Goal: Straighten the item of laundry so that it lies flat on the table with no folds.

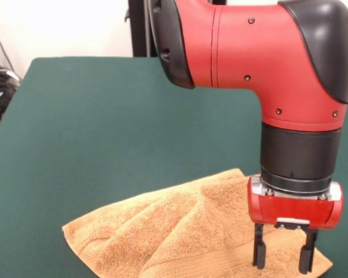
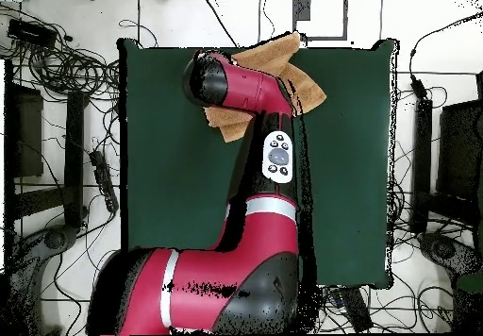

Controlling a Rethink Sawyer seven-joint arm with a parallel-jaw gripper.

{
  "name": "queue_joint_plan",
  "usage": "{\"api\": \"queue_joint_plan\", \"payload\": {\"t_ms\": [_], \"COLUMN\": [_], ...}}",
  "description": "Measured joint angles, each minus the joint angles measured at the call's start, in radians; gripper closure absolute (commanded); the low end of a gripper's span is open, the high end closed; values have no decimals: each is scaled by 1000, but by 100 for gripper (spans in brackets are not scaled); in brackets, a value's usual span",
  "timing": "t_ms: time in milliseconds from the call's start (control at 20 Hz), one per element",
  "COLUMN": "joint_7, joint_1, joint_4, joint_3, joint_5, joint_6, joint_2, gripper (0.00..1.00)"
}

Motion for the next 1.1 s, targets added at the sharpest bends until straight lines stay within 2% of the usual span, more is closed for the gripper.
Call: {"api": "queue_joint_plan", "payload": {"t_ms": [400, 650, 1100], "joint_7": [0, 0, 0], "joint_1": [1, 2, -3], "joint_4": [21, 149, 313], "joint_3": [0, 0, 0], "joint_5": [0, -2, -2], "joint_6": [0, 0, 37], "joint_2": [-24, -147, -345], "gripper": [0, 0, 0]}}
